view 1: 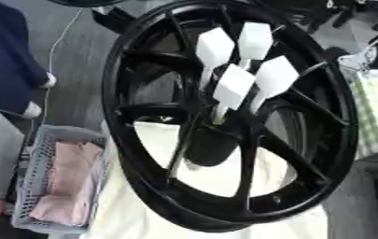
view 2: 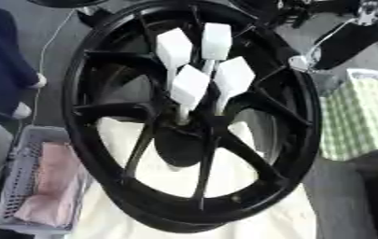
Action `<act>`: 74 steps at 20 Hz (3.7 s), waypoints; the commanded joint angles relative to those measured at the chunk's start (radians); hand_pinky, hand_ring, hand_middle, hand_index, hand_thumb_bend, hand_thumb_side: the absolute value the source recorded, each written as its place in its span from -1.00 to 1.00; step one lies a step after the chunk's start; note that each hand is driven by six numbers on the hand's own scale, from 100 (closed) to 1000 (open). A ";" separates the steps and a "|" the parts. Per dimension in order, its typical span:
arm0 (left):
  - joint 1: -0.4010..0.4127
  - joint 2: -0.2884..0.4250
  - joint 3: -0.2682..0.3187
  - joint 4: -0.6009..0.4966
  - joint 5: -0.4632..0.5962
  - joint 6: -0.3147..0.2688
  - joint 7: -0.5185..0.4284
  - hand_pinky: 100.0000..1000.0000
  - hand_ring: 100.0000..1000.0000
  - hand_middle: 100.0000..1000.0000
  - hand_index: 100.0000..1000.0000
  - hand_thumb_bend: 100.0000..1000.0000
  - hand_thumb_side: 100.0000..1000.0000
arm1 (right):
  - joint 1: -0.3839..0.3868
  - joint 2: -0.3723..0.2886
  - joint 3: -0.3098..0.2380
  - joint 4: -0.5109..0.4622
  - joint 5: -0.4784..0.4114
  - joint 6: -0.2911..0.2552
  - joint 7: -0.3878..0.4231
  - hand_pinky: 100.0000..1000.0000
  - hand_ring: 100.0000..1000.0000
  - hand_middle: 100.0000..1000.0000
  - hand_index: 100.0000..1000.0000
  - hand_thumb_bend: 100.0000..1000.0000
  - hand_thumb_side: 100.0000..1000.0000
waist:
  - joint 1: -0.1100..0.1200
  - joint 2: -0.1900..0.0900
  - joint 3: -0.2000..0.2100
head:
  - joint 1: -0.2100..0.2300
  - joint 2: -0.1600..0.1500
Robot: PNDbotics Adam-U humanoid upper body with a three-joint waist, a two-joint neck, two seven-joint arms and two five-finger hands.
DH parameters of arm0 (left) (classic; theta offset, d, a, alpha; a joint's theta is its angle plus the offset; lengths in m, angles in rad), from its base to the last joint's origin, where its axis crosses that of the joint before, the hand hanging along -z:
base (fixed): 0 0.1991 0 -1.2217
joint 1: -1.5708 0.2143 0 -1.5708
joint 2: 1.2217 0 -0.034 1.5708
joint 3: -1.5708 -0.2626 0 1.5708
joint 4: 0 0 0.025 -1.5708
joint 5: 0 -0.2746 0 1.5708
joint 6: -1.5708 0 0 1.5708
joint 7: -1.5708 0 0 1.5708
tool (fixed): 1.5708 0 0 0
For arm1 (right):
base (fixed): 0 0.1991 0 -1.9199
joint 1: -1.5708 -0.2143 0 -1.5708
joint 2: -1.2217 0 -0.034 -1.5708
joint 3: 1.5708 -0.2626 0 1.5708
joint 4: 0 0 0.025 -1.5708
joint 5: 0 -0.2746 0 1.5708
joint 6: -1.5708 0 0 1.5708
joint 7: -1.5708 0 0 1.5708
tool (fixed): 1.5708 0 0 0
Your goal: Pull the pin out of the wheel hub.
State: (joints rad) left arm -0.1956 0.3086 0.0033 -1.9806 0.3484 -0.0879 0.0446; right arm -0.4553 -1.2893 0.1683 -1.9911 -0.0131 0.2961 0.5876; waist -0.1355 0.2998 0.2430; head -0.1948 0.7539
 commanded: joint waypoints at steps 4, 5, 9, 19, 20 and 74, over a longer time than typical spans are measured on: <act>-0.011 0.012 -0.004 -0.019 0.007 0.000 -0.006 0.24 0.39 0.11 0.48 -0.94 0.45 | 0.001 -0.029 0.005 -0.009 0.004 -0.011 -0.018 0.70 0.85 0.62 0.84 -0.89 -0.93 | 0.004 -0.018 0.002 | 0.001 -0.008; -0.011 0.012 -0.004 -0.019 0.007 0.000 -0.006 0.24 0.39 0.11 0.48 -0.94 0.45 | 0.002 -0.029 0.007 -0.009 0.005 -0.011 -0.017 0.71 0.85 0.62 0.84 -0.87 -0.93 | 0.004 -0.018 0.002 | 0.000 -0.008; -0.011 0.011 -0.004 -0.019 0.007 0.001 -0.007 0.24 0.39 0.11 0.48 -0.94 0.45 | 0.006 -0.029 0.016 -0.009 0.001 -0.025 -0.007 0.72 0.88 0.65 0.85 -0.87 -0.88 | 0.003 -0.019 0.003 | 0.002 -0.012; -0.013 0.010 -0.006 -0.019 0.008 0.001 -0.008 0.24 0.40 0.11 0.48 -0.94 0.45 | 0.012 -0.029 0.026 -0.009 0.009 -0.067 -0.011 0.74 0.91 0.68 0.85 -0.85 -0.80 | 0.000 -0.015 0.008 | 0.007 -0.026; -0.013 0.010 -0.006 -0.019 0.008 0.002 -0.009 0.24 0.40 0.11 0.48 -0.93 0.46 | 0.012 -0.029 0.028 -0.009 0.010 -0.069 -0.011 0.74 0.91 0.69 0.85 -0.85 -0.79 | 0.000 -0.015 0.009 | 0.007 -0.027; -0.006 0.014 -0.006 -0.019 0.020 0.011 -0.012 0.24 0.40 0.11 0.48 -0.92 0.44 | -0.216 -0.006 -0.032 -0.009 0.025 0.057 0.265 0.77 0.90 0.71 0.84 -0.55 -1.00 | -0.018 -0.060 0.005 | -0.022 -0.071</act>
State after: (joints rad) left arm -0.1944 0.3085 -0.0058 -1.9806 0.3660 -0.0776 0.0344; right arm -0.6572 -1.2758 0.1452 -1.9937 0.0033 0.3434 0.8326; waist -0.1597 0.2647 0.2479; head -0.2141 0.6844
